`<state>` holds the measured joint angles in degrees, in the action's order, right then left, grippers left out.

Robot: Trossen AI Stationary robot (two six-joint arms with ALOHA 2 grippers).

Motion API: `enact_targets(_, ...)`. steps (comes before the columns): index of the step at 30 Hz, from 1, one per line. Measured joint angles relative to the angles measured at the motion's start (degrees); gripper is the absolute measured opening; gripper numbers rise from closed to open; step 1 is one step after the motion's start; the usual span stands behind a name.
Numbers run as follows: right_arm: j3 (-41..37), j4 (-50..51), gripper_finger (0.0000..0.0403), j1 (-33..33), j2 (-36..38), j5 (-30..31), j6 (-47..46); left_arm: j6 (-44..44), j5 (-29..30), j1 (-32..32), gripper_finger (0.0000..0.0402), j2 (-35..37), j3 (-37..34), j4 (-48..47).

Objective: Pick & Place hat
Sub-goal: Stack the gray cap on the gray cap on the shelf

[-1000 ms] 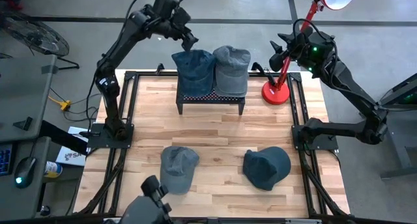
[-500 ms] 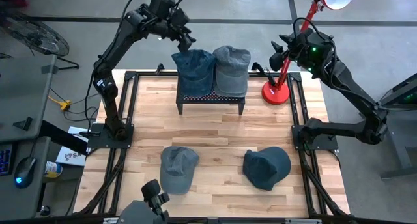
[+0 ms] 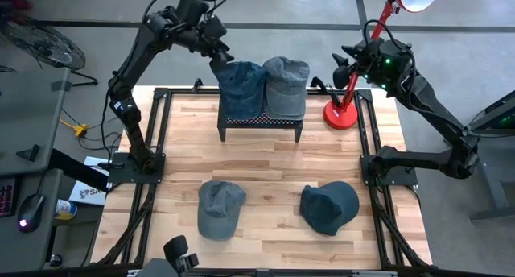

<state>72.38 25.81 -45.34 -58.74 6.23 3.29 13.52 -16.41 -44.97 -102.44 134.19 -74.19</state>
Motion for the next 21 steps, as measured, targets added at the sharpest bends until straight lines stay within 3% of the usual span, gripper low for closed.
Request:
enact_targets(6, 0.0, 1.4, 0.0181, 0.0, -0.2, -8.1, -4.0, 1.6, -2.4, 0.0, 0.0204, 0.1, -0.2, -3.4)
enact_targets(11, 0.0, 0.0, 0.0181, 0.0, 0.0, -12.4, -4.6, 1.7, -5.5, 1.5, 0.0204, 1.6, -4.4, -1.7)
enact_targets(16, 0.0, -0.1, 0.0181, 0.0, 0.2, -18.5, -4.8, -2.1, -4.2, 5.4, 0.0204, 6.6, -12.8, 3.0)
enact_targets(21, 0.0, 0.6, 0.0181, 0.0, 0.2, -25.9, -4.6, -11.2, 2.8, 13.5, 0.0204, 15.3, -25.4, 12.9)
